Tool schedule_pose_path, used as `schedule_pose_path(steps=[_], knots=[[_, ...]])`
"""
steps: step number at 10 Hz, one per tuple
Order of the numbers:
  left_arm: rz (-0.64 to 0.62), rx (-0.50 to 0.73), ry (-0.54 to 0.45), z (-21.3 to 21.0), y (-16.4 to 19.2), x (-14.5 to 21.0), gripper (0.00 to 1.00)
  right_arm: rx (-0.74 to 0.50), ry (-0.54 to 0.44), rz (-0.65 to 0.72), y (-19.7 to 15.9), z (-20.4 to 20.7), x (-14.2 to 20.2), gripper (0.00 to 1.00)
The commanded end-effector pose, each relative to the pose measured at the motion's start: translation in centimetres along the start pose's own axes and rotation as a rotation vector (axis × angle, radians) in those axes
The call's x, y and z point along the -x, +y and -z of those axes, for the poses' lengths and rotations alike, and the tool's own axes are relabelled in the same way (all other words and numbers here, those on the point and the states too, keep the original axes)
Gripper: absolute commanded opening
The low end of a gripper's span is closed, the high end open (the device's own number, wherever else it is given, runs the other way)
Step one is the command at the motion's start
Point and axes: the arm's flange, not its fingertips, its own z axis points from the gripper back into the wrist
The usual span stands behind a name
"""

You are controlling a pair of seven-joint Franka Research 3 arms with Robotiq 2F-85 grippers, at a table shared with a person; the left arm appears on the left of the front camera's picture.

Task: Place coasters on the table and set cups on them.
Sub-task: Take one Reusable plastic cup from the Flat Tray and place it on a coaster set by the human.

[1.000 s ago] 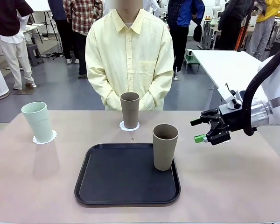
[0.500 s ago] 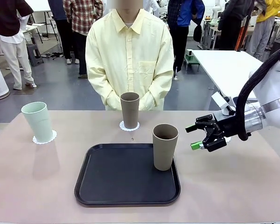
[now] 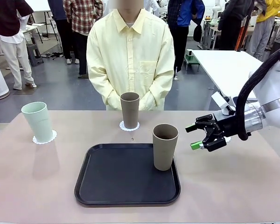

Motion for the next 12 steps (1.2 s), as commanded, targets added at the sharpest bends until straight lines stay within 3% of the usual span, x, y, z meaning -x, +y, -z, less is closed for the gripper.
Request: schedule_pose_path(steps=[1, 3, 6, 12], knots=[[-0.014, -0.011, -0.002, -0.1, -0.1, 0.1, 1.0, 0.001, 0.0, 0.0, 0.0, 0.0, 0.0, 1.0], [-0.014, -0.011, -0.002, -0.1, -0.1, 0.1, 1.0, -0.06, -0.064, -0.03, -0.5, 0.7, 1.4, 1.0], [-0.014, -0.011, -0.002, -0.1, -0.1, 0.1, 1.0, -0.082, -0.064, 0.049, -1.1, 2.9, 2.4, 1.0], [-0.014, -0.011, -0.002, -0.1, -0.1, 0.1, 1.0, -0.134, -0.092, -0.033, -1.3, 5.6, 2.1, 1.0]])
